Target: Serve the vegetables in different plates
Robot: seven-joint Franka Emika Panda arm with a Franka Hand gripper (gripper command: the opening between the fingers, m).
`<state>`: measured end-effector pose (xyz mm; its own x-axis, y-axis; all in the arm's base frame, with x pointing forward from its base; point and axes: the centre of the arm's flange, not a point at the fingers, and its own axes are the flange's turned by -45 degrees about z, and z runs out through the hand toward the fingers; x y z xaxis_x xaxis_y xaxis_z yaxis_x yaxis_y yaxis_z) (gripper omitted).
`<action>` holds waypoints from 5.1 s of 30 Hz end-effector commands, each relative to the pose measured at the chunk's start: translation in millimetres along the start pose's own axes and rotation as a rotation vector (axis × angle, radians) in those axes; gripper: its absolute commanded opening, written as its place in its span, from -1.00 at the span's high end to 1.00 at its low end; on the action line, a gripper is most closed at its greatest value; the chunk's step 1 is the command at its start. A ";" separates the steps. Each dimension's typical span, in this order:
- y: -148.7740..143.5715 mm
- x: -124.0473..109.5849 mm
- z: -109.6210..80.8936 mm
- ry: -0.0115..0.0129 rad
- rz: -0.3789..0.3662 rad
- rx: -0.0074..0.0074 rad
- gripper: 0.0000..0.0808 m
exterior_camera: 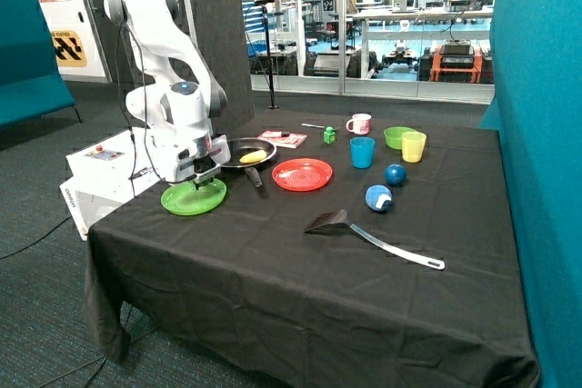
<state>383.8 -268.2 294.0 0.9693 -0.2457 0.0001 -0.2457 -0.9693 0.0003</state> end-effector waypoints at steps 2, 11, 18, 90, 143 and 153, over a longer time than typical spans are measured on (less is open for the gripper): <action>3.1 -2.4 -1.0 -0.0001 0.006 0.0003 -1.00; 4.0 -6.8 -1.5 -0.0001 -0.020 0.0003 -1.00; -0.6 -8.1 -3.4 -0.0001 -0.018 0.0003 -1.00; -231.2 -47.1 -30.5 0.0000 -0.749 0.0004 -0.38; -255.1 -21.8 12.7 0.0000 -0.749 0.0004 -0.25; -260.6 -17.0 14.4 0.0000 -0.754 0.0004 -0.20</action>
<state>425.9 -15.3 282.7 0.8776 0.4794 -0.0009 0.4794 -0.8776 0.0013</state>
